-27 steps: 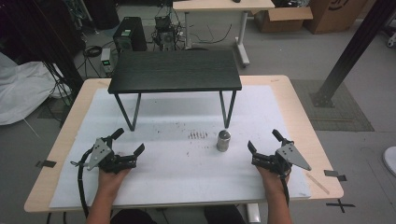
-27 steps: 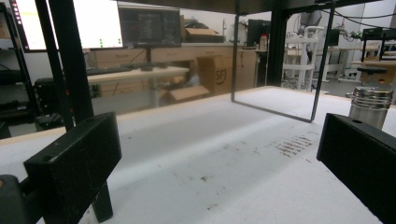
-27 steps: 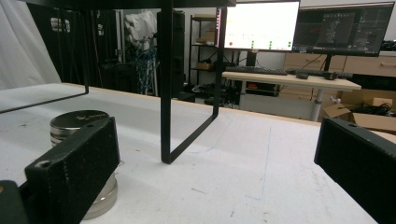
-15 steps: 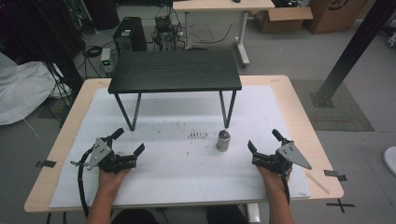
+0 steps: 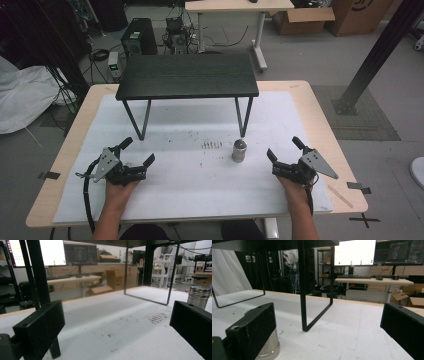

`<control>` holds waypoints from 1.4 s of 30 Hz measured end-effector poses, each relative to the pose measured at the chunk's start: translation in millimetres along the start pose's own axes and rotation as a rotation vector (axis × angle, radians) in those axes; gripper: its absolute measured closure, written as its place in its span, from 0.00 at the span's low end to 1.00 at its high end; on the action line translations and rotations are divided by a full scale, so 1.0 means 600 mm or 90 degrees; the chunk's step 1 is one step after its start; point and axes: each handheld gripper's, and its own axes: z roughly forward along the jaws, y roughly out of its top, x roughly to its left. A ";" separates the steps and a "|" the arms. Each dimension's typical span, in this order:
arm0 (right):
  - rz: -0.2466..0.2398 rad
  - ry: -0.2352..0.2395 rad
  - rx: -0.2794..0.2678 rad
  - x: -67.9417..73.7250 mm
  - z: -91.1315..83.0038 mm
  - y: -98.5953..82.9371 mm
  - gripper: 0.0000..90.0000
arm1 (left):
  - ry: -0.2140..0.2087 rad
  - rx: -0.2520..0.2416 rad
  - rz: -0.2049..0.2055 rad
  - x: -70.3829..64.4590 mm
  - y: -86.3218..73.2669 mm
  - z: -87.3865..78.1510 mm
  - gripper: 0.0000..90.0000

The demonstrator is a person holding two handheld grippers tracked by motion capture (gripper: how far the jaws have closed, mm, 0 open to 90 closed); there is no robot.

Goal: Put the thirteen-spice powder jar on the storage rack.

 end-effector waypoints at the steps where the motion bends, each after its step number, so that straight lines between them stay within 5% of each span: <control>1: 0.000 0.000 0.000 0.000 0.000 0.000 0.00 | 0.000 0.000 0.000 0.000 0.000 0.000 0.00; 20: 0.019 0.063 0.004 -0.007 0.005 0.062 0.00 | 0.000 0.001 0.000 0.000 0.000 0.000 0.00; 42: -0.008 0.160 0.084 0.034 0.055 0.082 0.00 | 0.000 0.000 0.000 0.000 0.000 0.000 0.00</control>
